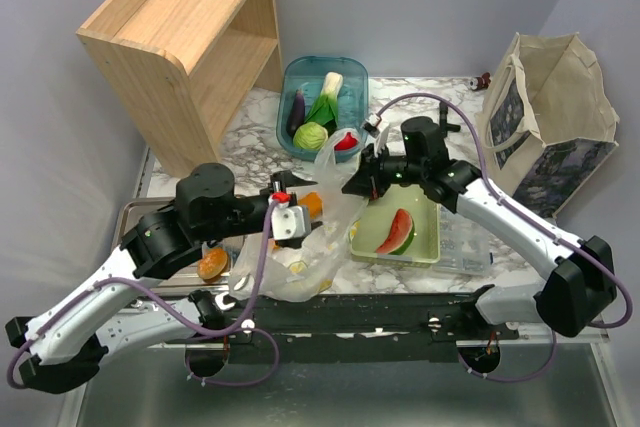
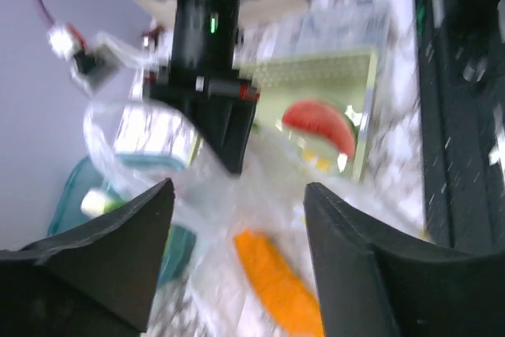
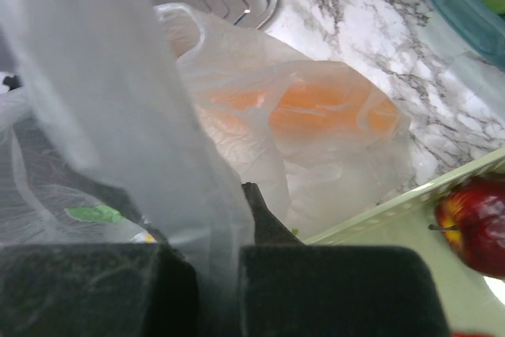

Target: Untie the knot of the grocery bags and take out the mixed food

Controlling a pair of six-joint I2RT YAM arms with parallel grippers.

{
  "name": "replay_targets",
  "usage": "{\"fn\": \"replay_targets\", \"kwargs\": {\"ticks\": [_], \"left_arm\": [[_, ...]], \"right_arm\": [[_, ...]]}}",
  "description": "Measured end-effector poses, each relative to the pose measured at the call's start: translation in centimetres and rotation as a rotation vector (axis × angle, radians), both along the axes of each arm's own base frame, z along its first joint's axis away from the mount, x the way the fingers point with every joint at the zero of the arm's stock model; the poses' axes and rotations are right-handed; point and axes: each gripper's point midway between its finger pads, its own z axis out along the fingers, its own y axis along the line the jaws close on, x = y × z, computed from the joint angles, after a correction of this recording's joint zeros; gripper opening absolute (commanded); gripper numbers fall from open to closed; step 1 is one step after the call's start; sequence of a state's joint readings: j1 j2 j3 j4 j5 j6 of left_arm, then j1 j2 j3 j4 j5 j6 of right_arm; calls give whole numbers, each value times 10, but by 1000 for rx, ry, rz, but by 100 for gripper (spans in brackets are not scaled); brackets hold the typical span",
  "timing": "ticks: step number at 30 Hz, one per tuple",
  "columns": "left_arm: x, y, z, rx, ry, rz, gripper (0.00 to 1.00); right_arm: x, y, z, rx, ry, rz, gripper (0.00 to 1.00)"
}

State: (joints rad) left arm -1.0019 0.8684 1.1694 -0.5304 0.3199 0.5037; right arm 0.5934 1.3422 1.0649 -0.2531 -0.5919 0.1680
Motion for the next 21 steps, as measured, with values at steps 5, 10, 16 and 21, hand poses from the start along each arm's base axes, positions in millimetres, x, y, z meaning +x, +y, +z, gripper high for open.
{"fn": "replay_targets", "kwargs": {"ticks": [5, 10, 16, 21], "left_arm": [[23, 29, -83, 234, 60, 70, 43], [9, 75, -231, 628, 214, 65, 37], [3, 116, -285, 831, 192, 70, 55], [15, 107, -271, 794, 148, 93, 73]], "right_arm": [[-20, -3, 1, 34, 22, 43, 1], [-32, -6, 0, 45, 30, 69, 1], [-38, -9, -1, 43, 29, 84, 1], [-41, -11, -5, 38, 27, 87, 1]]}}
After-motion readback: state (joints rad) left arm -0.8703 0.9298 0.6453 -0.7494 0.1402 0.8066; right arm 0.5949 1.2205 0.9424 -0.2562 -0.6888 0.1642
